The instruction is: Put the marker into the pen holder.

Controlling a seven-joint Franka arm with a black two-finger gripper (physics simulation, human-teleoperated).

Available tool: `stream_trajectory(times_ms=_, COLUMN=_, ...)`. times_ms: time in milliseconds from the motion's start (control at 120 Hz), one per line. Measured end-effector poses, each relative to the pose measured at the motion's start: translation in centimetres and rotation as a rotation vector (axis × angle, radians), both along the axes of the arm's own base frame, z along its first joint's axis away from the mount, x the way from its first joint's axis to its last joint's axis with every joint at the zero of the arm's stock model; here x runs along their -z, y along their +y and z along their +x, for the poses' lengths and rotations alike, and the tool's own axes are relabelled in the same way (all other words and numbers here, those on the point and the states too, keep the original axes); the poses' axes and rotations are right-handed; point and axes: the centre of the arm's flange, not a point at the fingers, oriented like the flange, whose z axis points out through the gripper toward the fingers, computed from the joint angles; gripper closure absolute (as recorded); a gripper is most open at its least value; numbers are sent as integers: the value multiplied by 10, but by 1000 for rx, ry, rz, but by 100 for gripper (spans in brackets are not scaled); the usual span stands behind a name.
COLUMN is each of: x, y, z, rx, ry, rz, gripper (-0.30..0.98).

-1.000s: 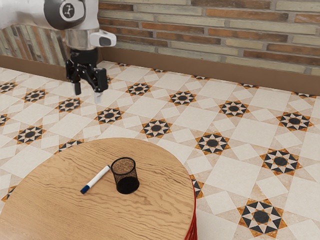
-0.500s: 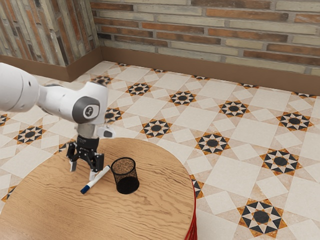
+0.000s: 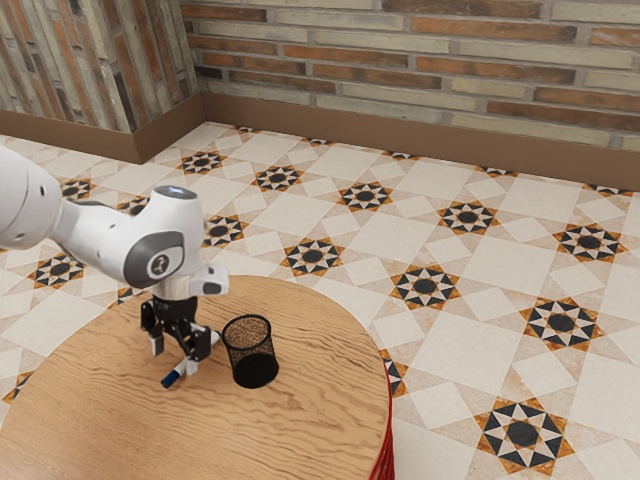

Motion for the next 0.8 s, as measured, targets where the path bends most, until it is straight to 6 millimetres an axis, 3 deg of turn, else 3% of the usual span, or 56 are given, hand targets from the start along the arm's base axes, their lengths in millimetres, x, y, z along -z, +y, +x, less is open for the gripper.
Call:
stream_trajectory(times_ms=283, x=4, y=0, z=2, rx=-12, ry=-19, rz=-21, gripper=29)
stream_trajectory(times_ms=533, x=7, y=-4, z=-8, rx=-15, ry=10, rz=-31, gripper=45)
stream_trajectory(times_ms=800, x=9, y=-5, z=-10, rx=-13, ry=14, rz=-32, gripper=70)
